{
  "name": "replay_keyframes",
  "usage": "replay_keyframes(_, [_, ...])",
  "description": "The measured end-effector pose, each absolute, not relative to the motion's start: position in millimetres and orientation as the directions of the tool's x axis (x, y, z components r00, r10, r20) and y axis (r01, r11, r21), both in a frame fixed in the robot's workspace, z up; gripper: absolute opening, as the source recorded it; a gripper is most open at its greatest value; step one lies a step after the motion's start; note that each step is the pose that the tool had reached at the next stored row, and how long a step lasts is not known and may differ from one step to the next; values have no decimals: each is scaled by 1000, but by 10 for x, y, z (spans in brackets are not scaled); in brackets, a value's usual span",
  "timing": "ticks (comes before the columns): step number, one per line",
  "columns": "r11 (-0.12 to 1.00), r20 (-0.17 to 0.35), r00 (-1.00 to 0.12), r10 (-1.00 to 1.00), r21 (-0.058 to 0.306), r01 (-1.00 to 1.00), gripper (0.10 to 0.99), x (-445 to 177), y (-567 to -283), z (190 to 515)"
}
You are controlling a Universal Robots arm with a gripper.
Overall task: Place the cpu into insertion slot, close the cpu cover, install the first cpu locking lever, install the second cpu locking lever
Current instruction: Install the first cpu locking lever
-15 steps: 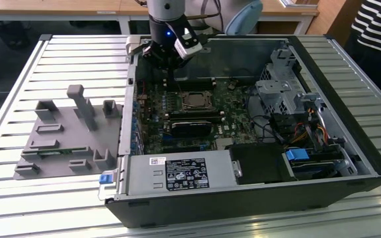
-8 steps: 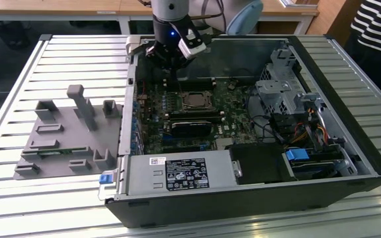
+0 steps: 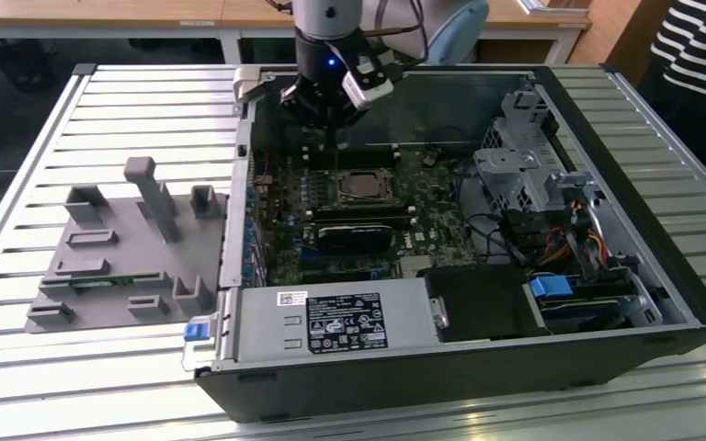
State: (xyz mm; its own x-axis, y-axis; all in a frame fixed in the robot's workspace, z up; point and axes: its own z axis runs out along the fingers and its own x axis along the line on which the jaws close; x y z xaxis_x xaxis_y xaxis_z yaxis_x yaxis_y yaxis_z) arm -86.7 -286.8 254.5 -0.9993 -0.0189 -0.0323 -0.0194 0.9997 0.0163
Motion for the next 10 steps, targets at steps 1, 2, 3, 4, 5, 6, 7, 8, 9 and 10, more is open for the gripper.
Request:
replay_keyframes(1, [1000,-32,-999,-19,16,-19,106,-861,-2868,2544])
replay_keyframes(2, [1000,-32,-999,-19,16,-19,106,-859,-2868,2542])
replay_keyframes(3, [1000,-32,-999,-19,16,-19,106,-858,-2868,2541])
replay_keyframes(4, [1000,-32,-999,-19,16,-19,106,-855,-2868,2539])
replay_keyframes(5, [1000,-32,-999,-19,16,-19,106,-854,-2868,2538])
replay_keyframes(6, [1000,-32,-999,-19,16,-19,106,-853,-2868,2536])
replay_keyframes(7, [1000,-33,-999,-19,16,-20,106,-847,-2868,2533])
replay_keyframes(8, [1000,-32,-999,-19,16,-20,106,-840,-2868,2532])
replay_keyframes(9, [1000,-32,-999,-19,16,-19,106,-830,-2868,2531])
replay_keyframes(10, [1000,-32,-999,-19,16,-19,106,-817,-2868,2529])
